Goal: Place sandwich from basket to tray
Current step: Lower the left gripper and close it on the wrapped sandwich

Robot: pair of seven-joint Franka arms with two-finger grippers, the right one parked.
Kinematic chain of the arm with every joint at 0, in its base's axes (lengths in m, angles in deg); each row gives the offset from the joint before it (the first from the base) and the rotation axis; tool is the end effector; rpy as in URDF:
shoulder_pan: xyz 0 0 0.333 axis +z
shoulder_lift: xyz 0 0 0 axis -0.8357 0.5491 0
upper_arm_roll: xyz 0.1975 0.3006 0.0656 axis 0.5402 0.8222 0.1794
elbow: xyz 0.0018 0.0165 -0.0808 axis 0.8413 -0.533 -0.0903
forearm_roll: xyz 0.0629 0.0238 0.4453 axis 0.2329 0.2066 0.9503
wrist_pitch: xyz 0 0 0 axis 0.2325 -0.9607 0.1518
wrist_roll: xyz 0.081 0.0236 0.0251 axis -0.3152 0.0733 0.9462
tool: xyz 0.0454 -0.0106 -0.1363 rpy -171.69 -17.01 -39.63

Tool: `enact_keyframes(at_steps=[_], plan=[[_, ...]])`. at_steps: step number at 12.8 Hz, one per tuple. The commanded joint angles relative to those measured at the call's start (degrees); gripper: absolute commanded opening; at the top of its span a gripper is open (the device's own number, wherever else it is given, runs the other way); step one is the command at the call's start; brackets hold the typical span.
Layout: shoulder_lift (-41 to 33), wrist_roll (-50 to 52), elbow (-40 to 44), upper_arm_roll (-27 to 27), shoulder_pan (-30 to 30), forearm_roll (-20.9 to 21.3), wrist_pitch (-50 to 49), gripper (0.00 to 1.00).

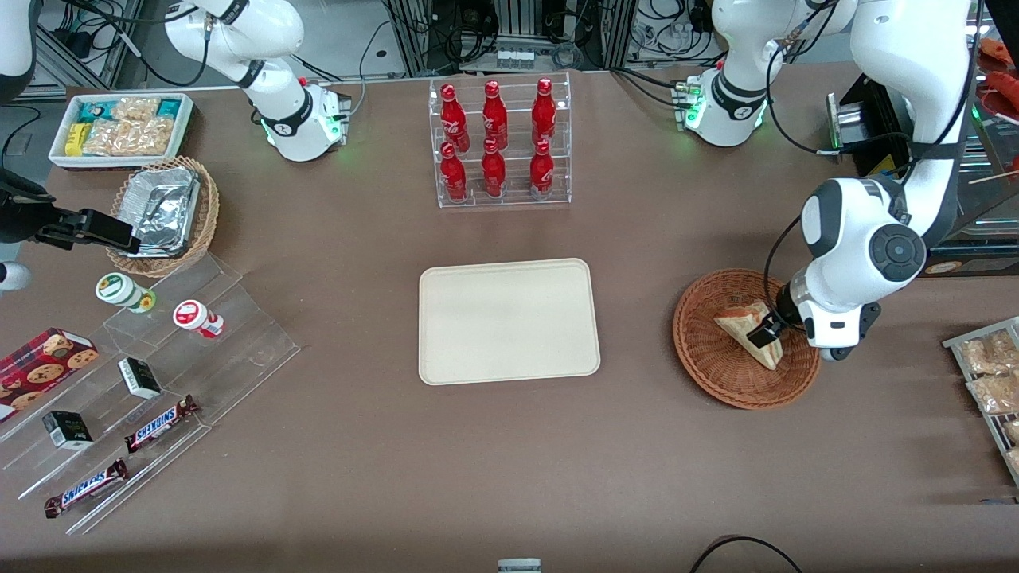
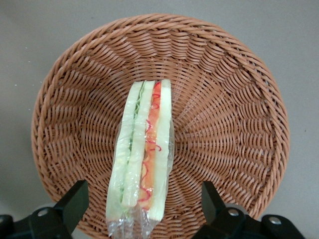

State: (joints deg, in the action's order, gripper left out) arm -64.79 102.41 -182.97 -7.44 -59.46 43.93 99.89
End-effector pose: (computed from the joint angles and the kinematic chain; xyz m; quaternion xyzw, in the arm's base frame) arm 0.6202 -0.0553 0.2581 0.9210 0.3883 -0.0314 0.0046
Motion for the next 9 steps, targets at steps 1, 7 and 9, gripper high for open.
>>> enact_keyframes(at_steps=[1, 7, 9], plan=[[-0.20, 2.20, -3.33, 0.15, -0.48, -0.60, 5.05, 1.00], [1.21, 2.37, -5.10, 0.15, -0.48, -0.60, 6.73, 1.00], [1.47, 2.38, -5.10, 0.15, -0.48, -0.60, 6.83, 0.80]])
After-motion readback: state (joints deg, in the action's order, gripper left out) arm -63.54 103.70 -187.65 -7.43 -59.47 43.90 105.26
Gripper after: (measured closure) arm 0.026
